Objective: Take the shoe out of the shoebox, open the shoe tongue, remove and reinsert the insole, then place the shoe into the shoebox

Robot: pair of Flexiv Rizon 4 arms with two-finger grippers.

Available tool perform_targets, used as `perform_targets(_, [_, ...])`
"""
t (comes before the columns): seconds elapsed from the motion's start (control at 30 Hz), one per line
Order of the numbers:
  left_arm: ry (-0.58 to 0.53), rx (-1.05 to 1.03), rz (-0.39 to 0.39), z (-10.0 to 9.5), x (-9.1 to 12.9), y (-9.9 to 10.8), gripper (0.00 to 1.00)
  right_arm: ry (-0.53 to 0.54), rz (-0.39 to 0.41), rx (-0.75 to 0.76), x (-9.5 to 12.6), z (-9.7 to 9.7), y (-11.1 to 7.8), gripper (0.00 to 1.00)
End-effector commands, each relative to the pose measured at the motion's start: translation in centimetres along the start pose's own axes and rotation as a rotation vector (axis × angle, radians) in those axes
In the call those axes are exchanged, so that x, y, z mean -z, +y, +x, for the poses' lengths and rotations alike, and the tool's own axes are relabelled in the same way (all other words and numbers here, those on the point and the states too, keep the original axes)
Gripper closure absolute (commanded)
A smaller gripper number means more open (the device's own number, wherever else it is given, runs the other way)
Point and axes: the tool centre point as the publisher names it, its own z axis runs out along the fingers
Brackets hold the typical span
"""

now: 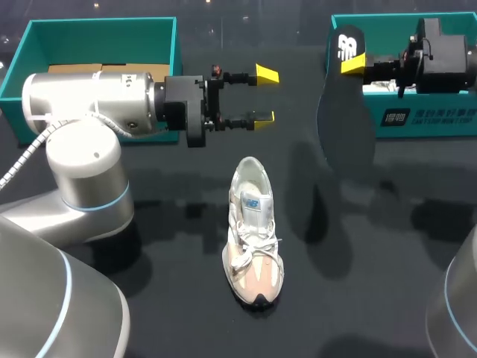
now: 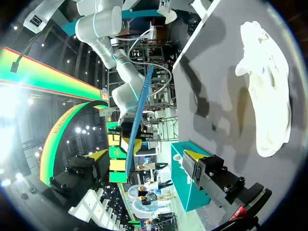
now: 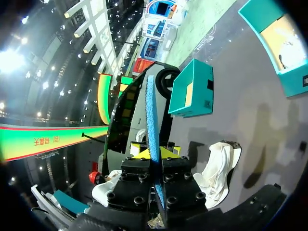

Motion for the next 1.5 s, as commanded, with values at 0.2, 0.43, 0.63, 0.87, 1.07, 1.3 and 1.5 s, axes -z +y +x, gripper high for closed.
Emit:
perform_targets(0.2, [0.003,-0.001,0.001,-0.1,-0.3,0.2,0.0,0.017,0.047,0.001,-1.2,-1.1,1.7,1.0])
perform_targets(0.43, [0.009,-0.017,-0.001,-0.4,-1.2,0.0,0.0,0.014,0.073,-0.041,-2.1,-1.6,2.4,1.0])
perform_targets(0.63, [0.033,-0.037,-0.005,-0.7,-1.9,0.1,0.0,0.012,0.118,-0.149,-3.2,-2.7,3.1,1.0])
perform_targets(0.87, [0.076,0.049,0.024,-0.2,-3.4,1.1,0.0,0.026,0.148,-0.182,-5.0,-3.8,3.5,1.0])
perform_targets(1.07, [0.098,0.053,0.006,0.2,-4.1,1.2,0.25,0.034,0.17,-0.196,-6.1,-4.5,3.7,1.0])
perform_targets(1.3, [0.114,0.052,-0.018,0.9,-4.6,1.3,0.55,0.025,0.175,-0.215,-6.4,-4.8,3.9,1.0])
perform_targets(1.5, [0.118,0.052,-0.031,1.5,-4.7,1.7,0.58,0.019,0.177,-0.227,-6.5,-4.8,4.1,1.0])
